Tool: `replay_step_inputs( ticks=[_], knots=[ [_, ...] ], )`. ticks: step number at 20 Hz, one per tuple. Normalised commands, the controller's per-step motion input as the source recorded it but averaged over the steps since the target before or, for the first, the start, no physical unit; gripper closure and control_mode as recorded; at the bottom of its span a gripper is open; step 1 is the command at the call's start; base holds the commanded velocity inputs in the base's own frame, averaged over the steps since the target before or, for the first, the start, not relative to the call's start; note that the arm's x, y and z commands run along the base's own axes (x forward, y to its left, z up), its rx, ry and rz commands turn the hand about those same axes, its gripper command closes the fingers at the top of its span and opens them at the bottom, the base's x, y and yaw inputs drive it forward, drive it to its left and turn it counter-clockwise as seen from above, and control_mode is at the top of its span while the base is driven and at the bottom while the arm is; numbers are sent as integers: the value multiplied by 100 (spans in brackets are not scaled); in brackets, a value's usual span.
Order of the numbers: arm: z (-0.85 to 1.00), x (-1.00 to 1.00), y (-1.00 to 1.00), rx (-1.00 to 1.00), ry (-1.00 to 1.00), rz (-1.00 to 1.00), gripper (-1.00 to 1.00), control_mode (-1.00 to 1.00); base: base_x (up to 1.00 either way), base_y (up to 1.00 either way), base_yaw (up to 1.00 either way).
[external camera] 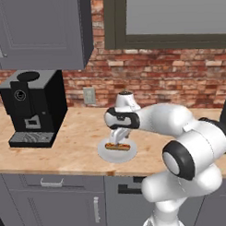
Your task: Place the cold items (bell pepper and corn) from the fridge in one tupperware on the dining counter. Place the warm items (kebab skewer and hot dog) in the stove area in another tupperware.
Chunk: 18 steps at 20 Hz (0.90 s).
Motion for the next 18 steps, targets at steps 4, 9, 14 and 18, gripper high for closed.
replay_step_inputs(
  ticks=[4,9,14,18],
  knots=[
    [-47,20,6,0,0,0,-100,-100,0,0,0],
    [-25,34,3,0,-12,0,-100,-100,0,0,0],
    [-25,28,11,0,-9,0,-100,-100,0,0,0],
    [-41,0,6,0,0,0,-100,-100,0,0,0]
  ],
)
